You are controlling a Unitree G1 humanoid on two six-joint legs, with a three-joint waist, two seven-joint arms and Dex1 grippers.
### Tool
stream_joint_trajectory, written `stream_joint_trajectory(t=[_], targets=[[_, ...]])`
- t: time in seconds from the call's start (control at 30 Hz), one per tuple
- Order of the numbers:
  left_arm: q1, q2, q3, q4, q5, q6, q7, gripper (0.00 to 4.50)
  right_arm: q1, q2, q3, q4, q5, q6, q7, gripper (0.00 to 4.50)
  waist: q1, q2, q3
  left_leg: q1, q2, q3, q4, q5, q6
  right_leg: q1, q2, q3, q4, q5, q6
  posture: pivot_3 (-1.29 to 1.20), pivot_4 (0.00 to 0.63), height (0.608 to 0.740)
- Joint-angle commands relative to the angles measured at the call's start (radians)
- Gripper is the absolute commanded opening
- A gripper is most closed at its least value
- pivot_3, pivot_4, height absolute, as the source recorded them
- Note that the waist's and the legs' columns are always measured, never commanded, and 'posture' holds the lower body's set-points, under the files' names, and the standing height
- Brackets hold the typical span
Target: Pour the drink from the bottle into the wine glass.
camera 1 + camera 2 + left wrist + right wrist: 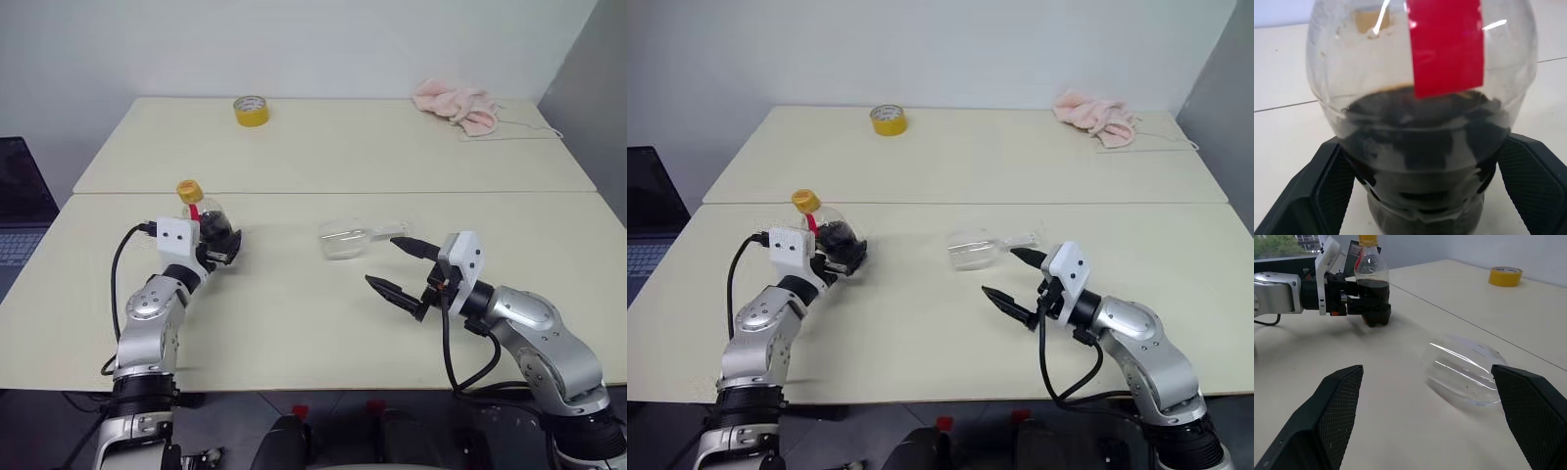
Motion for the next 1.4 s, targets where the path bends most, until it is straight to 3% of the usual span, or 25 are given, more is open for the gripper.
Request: stream_joint_trajectory(t=[0.03, 0.17, 0.37, 0.47, 0.57, 0.77, 0.9, 1.2, 1.4], targets=[[-0.029, 0.001, -0.004, 0.017, 0.006, -0.04, -0.007, 4.46, -0.02, 0.003, -0.003, -0.025, -0.005, -0.016, 0.0, 4.5, 0.0, 0.0, 0.0, 0.0, 0.0, 0.0, 0.0, 0.0, 0.0, 0.0, 0.0, 0.0, 0.0, 0.0, 0.0, 0.0, 0.15, 0.74], [-0.039, 0.01, -0.016, 0.047, 0.026, -0.057, -0.01, 4.46, -0.024, 0.007, -0.002, -0.021, -0.008, -0.017, -0.003, 4.5, 0.0, 0.0, 0.0, 0.0, 0.0, 0.0, 0.0, 0.0, 0.0, 0.0, 0.0, 0.0, 0.0, 0.0, 0.0, 0.0, 0.15, 0.74], [-0.039, 0.015, -0.012, 0.081, 0.016, -0.08, -0.032, 2.99, -0.03, 0.015, -0.002, -0.015, -0.014, -0.02, -0.008, 4.5, 0.0, 0.0, 0.0, 0.0, 0.0, 0.0, 0.0, 0.0, 0.0, 0.0, 0.0, 0.0, 0.0, 0.0, 0.0, 0.0, 0.15, 0.74], [-0.041, 0.015, -0.013, 0.088, 0.018, -0.09, -0.038, 2.47, -0.035, 0.021, -0.003, -0.014, -0.019, -0.018, -0.01, 4.5, 0.0, 0.0, 0.0, 0.0, 0.0, 0.0, 0.0, 0.0, 0.0, 0.0, 0.0, 0.0, 0.0, 0.0, 0.0, 0.0, 0.15, 0.74], [-0.041, 0.013, -0.018, 0.048, 0.01, -0.075, -0.045, 2.23, -0.053, 0.023, -0.012, -0.018, -0.019, -0.007, -0.014, 4.5, 0.0, 0.0, 0.0, 0.0, 0.0, 0.0, 0.0, 0.0, 0.0, 0.0, 0.0, 0.0, 0.0, 0.0, 0.0, 0.0, 0.15, 0.74], [-0.01, 0.021, -0.051, -0.151, 0.02, 0.031, -0.033, 2.07, -0.141, -0.004, -0.044, -0.042, 0.014, 0.08, -0.032, 4.5, -0.002, 0.0, 0.0, -0.001, 0.0, -0.001, 0.001, 0.0, 0.0, -0.001, 0.0, 0.0, 0.0, 0.0, 0.0, 0.0, 0.15, 0.74], [0.011, 0.006, -0.099, -0.323, 0.021, 0.166, -0.01, 2.05, -0.238, 0.006, -0.053, -0.093, 0.108, 0.234, -0.078, 4.5, -0.001, 0.0, 0.0, -0.003, 0.0, -0.001, 0.001, 0.0, 0.0, -0.001, 0.0, 0.0, 0.0, 0.0, 0.0, 0.0, 0.15, 0.74], [0.007, -0.021, -0.231, -0.464, 0.105, 0.286, 0.044, 1.95, -0.463, 0.157, 0.012, -0.023, 0.126, 0.377, -0.22, 4.5, -0.006, 0.0, 0.0, -0.003, 0.0, 0.0, 0.001, 0.0, 0.0, -0.002, 0.0, 0.0, 0.0, 0.0, 0.0, 0.0, 0.15, 0.74], [0.012, -0.066, -0.24, -0.48, 0.11, 0.279, 0.063, 1.93, -0.582, 0.297, 0.056, 0.059, 0.129, 0.435, -0.289, 4.5, -0.006, 0.0, 0.0, -0.006, 0.0, 0.0, 0.0, 0.0, 0.0, -0.006, 0.0, 0.0, 0.002, 0.0, 0.0, 0.0, 0.15, 0.74]])
